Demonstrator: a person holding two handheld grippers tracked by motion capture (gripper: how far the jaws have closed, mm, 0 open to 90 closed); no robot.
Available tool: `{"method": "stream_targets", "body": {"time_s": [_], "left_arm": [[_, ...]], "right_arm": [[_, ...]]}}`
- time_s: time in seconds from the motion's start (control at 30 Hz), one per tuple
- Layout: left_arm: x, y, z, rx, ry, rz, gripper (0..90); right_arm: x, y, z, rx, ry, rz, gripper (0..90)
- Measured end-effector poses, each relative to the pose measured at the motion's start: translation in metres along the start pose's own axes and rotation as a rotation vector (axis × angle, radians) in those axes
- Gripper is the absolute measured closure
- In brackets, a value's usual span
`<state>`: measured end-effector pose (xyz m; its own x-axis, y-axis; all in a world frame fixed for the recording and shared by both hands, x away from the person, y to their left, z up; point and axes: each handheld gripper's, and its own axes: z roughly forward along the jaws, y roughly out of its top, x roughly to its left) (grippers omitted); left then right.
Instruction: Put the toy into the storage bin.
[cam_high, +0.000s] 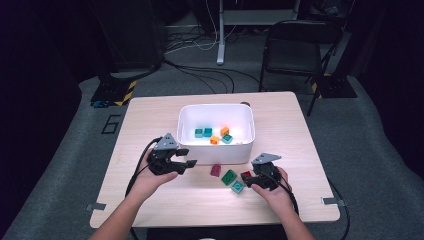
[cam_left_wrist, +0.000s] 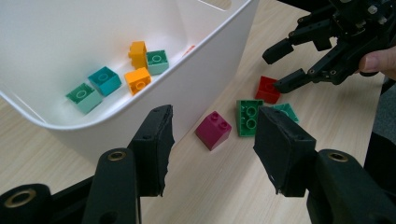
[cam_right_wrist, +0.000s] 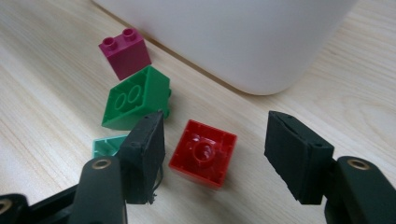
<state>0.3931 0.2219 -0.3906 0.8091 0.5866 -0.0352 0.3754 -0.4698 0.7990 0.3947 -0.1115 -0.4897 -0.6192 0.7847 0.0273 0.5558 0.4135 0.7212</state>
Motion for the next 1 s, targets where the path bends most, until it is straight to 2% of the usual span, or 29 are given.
{"method": "stream_targets", "body": {"time_s": [0.07, 0.13, 0.4, 0.6, 0.7, 0.77, 0.8, 0.9, 1.0], "left_arm": [[-0.002, -0.004, -0.001, -0.009, -0.003, -0.013, 46.4], [-0.002, -0.009, -0.001, -0.015, -0.013, -0.022, 46.1], [-0.005, -0.023, 0.007, 0.002, -0.069, -0.037, 44.1], [-0.004, -0.033, 0.009, 0.001, -0.072, -0.038, 43.6], [-0.001, -0.037, 0.009, 0.003, -0.067, -0.040, 43.3], [0.000, -0.038, 0.009, -0.002, -0.063, -0.047, 43.3], [0.000, -0.038, 0.008, -0.009, -0.061, -0.049, 43.3], [0.000, -0.038, 0.006, -0.027, -0.055, -0.044, 43.2], [-0.001, -0.038, 0.006, -0.039, -0.054, -0.046, 43.2]], "right_arm": [[0.001, 0.000, 0.003, 0.000, 0.003, -0.027, 36.7], [0.004, 0.000, 0.005, 0.009, 0.002, -0.009, 36.2], [0.004, -0.001, 0.011, 0.025, -0.010, -0.010, 35.2], [0.003, -0.003, 0.017, 0.060, -0.015, -0.004, 36.8], [0.001, -0.005, 0.018, 0.074, -0.006, 0.004, 42.5], [-0.003, -0.005, 0.020, 0.101, 0.039, 0.011, 47.9], [-0.003, -0.005, 0.020, 0.110, 0.044, 0.017, 50.3], [-0.004, -0.006, 0.018, 0.116, 0.044, 0.018, 56.7], [-0.004, -0.005, 0.016, 0.099, 0.040, 0.011, 57.7]]}}
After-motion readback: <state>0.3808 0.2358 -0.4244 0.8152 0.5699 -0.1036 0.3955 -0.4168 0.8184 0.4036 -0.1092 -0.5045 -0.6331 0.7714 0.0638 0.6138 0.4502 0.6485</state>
